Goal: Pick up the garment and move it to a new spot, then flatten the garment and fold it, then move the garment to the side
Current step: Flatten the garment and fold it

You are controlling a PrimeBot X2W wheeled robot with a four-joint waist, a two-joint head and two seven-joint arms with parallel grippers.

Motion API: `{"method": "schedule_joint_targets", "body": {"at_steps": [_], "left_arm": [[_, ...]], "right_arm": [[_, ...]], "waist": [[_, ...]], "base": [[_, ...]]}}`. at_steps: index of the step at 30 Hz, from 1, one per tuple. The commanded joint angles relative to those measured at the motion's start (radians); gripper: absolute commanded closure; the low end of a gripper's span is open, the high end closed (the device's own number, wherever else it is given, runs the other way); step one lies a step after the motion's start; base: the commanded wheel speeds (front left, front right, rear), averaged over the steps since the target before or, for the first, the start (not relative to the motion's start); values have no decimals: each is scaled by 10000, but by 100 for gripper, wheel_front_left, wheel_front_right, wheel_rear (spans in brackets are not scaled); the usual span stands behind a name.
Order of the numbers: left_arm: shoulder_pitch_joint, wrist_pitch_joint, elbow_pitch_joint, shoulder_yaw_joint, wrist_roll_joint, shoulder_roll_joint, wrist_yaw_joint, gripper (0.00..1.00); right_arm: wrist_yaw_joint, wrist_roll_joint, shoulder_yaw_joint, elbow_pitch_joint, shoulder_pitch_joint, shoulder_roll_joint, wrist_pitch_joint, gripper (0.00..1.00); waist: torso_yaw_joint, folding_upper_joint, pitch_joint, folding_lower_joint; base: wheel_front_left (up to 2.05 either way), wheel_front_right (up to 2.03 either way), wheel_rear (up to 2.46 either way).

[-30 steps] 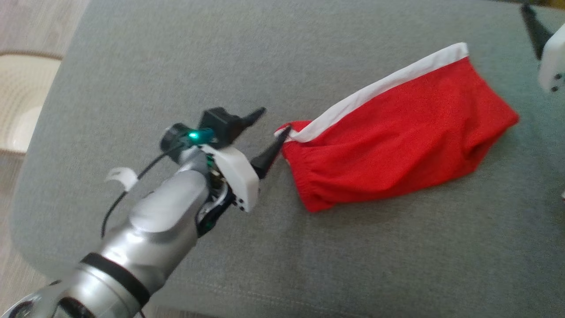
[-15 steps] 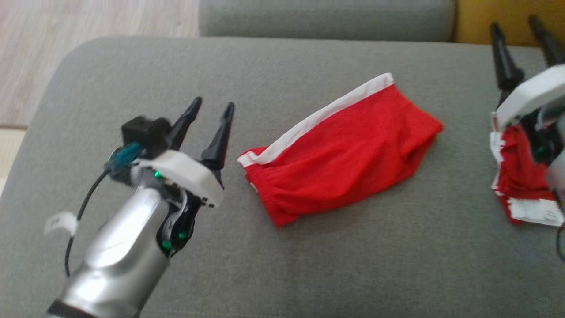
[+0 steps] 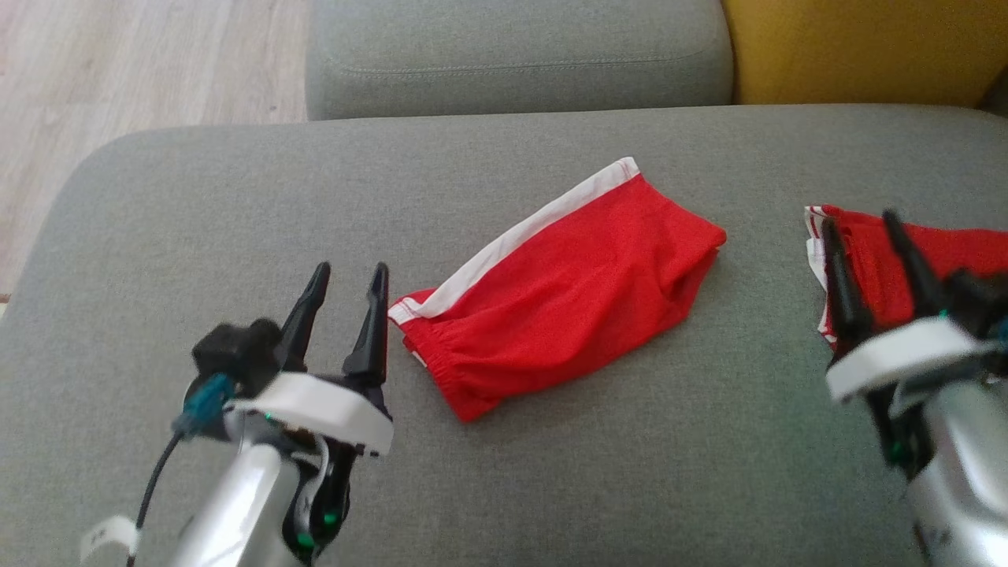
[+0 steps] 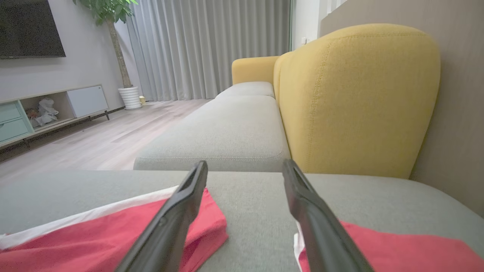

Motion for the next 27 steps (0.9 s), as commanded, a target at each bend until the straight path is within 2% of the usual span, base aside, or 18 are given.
{"method": "schedule_joint_targets", "body": {"at_steps": [1,8,14,20,27], "left_arm": [[-121,-121,-454,721,251,-30,-75,0],[1284,-122,-834,1864,1471,-847,-695,0],[1445,-122,-779,2454,1997,-1193,-1219,0],[1330,-122,-718,2706,2272,-1382,-1551,0],[1132,-122,-551,2705,2439,-1500,-1861,0]], "right_arm": [[-9,-543,-241,-794,349,262,-133,0],[-9,-2422,-1799,-3069,2588,1862,276,0],[-9,-2778,-2290,-4104,3170,2391,664,0],[-9,-2587,-2403,-4500,3323,2600,1062,0],[-9,-837,-2518,-4283,2738,2784,2662,0]], "waist": [[-52,0,-8,1],[-232,0,83,1],[-173,0,210,1],[24,0,405,1],[502,0,876,1]], "base": [[0,0,0],[0,0,0],[0,0,0],[0,0,0],[0,0,0]]}}
